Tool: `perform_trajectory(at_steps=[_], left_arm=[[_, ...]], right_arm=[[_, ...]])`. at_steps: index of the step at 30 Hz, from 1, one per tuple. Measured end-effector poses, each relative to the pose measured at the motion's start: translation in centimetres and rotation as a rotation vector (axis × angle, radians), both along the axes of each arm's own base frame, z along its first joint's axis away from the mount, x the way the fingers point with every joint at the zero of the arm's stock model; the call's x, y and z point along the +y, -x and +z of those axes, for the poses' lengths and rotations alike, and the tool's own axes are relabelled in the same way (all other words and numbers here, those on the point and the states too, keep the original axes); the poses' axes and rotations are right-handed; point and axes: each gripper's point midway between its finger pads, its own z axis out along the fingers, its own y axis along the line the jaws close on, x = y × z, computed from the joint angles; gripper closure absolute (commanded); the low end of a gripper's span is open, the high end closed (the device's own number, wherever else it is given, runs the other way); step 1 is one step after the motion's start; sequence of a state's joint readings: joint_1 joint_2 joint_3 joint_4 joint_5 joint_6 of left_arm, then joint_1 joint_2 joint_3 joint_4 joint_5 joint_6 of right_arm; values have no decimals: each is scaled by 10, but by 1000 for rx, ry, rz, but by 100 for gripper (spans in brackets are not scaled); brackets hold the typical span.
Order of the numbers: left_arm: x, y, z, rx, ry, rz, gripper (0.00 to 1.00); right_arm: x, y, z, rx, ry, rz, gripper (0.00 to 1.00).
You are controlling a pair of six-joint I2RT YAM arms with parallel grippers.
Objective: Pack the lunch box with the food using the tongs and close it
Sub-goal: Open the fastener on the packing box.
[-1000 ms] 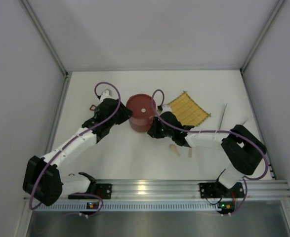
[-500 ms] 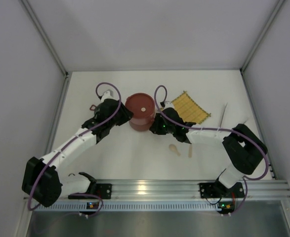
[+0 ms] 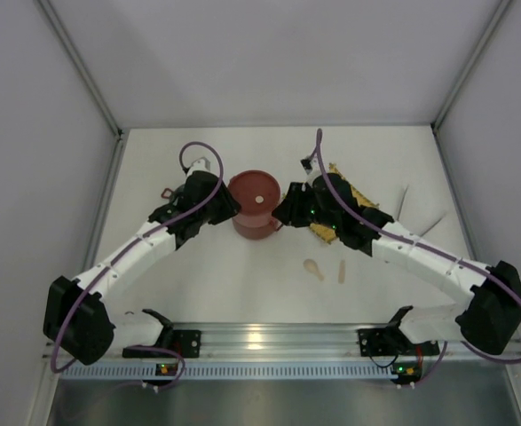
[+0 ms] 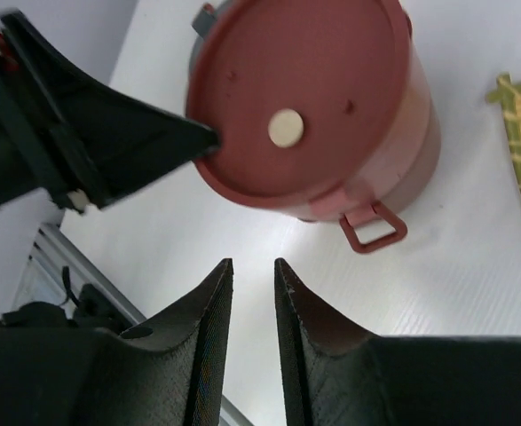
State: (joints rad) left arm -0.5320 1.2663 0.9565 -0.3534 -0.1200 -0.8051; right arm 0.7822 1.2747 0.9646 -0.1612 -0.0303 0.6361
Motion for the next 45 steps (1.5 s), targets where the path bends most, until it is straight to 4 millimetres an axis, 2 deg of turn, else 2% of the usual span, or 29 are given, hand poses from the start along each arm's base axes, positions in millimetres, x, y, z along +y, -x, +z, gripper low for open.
perform_trajectory(at_steps=[4, 7, 10, 18, 23, 27, 31, 38, 45], left_arm=[[0, 1, 1, 7, -6, -3, 60], [0, 2, 1, 11, -9, -6, 60], [0, 2, 1, 17, -14, -9, 59], [-1, 1, 0, 22, -15, -11, 60], [-1, 1, 0, 23, -15, -12, 60], [-1, 1, 0, 23, -14, -13, 60], [-2, 1, 0, 24, -13, -15, 60], [-7, 3, -2, 19, -20, -23, 61], [-33, 3, -1, -2, -22, -50, 61]], right_arm=[[10, -16, 42, -64, -23, -8, 76], [19, -34, 52, -77, -8, -38, 77], [28, -53, 44, -69, 29, -69, 78], [47, -96, 6, -19, 164, -132, 79], [48, -113, -11, -4, 224, -158, 79], [43, -125, -16, 4, 259, -174, 79], [44, -132, -18, 2, 274, -171, 78], [52, -133, -18, -10, 277, -113, 78], [70, -128, -18, -18, 252, 0, 78]])
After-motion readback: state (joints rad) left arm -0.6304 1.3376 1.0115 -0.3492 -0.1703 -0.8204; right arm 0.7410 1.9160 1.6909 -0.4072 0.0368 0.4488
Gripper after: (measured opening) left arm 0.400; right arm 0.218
